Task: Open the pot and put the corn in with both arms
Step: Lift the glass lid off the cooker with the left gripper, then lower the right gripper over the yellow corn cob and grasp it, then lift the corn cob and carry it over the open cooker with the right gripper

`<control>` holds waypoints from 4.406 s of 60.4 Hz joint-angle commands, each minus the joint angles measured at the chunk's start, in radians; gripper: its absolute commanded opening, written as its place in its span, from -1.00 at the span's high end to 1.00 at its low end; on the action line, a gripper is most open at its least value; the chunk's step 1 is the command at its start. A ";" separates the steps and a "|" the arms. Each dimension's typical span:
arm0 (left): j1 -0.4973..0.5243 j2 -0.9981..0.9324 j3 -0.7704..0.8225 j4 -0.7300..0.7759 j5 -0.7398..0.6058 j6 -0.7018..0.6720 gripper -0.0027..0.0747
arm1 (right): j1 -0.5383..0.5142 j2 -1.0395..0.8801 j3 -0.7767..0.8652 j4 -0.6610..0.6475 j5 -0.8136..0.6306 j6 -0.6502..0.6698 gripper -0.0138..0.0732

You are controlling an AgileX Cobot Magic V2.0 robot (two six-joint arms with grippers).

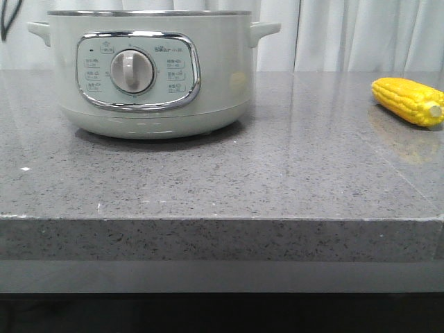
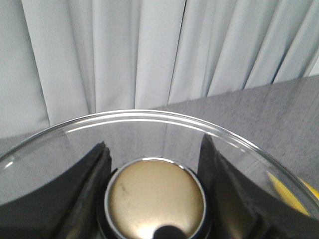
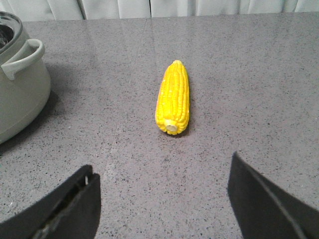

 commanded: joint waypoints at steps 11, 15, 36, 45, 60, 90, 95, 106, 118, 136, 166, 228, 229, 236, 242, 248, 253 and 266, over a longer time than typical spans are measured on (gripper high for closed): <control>0.024 -0.216 -0.058 0.069 -0.009 -0.008 0.34 | -0.005 0.010 -0.037 -0.001 -0.066 -0.011 -0.59; 0.053 -0.253 -0.043 0.069 0.026 -0.008 0.34 | -0.005 0.010 -0.037 -0.001 -0.064 -0.011 -0.59; 0.208 -0.543 0.315 0.069 -0.007 -0.008 0.34 | -0.005 0.010 -0.037 -0.001 -0.060 -0.011 -0.59; 0.254 -0.693 0.508 0.069 -0.048 -0.008 0.34 | -0.005 0.010 -0.037 -0.001 -0.054 -0.011 -0.59; 0.287 -0.935 0.719 0.065 -0.010 -0.008 0.34 | -0.005 0.010 -0.037 -0.001 -0.020 -0.011 -0.59; 0.287 -1.056 0.761 0.065 -0.025 -0.008 0.34 | -0.005 0.413 -0.348 -0.002 0.178 -0.010 -0.59; 0.287 -1.056 0.761 0.065 -0.025 -0.008 0.34 | -0.005 0.524 -0.443 -0.002 0.237 -0.010 -0.59; 0.287 -1.056 0.761 0.065 -0.025 -0.008 0.34 | -0.005 0.740 -0.632 -0.020 0.347 -0.011 -0.59; 0.287 -1.056 0.761 0.065 -0.025 -0.008 0.34 | -0.005 0.932 -0.806 -0.063 0.416 -0.011 -0.59; 0.287 -1.056 0.761 0.065 -0.025 -0.008 0.34 | -0.005 1.147 -0.967 -0.074 0.414 -0.011 -0.59; 0.287 -1.056 0.761 0.065 -0.025 -0.008 0.34 | -0.005 1.289 -0.990 -0.076 0.294 -0.011 -0.59; 0.287 -1.056 0.761 0.065 -0.025 -0.008 0.34 | 0.011 1.184 -0.990 -0.058 0.359 -0.011 -0.01; 0.287 -1.056 0.761 0.065 -0.025 -0.008 0.34 | 0.013 1.175 -0.990 -0.057 0.361 -0.011 -0.01; 0.287 -1.056 0.761 0.065 -0.025 -0.008 0.34 | 0.038 1.099 -0.990 -0.057 0.371 -0.011 -0.01; 0.287 -1.056 0.761 0.065 -0.025 -0.008 0.34 | 0.070 1.031 -0.990 -0.057 0.375 -0.011 -0.01; 0.287 -1.056 0.761 0.065 -0.025 -0.008 0.34 | 0.108 0.976 -0.991 -0.057 0.375 -0.011 -0.01; 0.287 -1.056 0.761 0.065 -0.025 -0.008 0.34 | 0.141 0.949 -1.003 -0.047 0.380 -0.011 -0.01; 0.287 -1.056 0.761 0.065 -0.025 -0.008 0.34 | 0.248 0.954 -1.114 0.094 0.382 -0.103 -0.01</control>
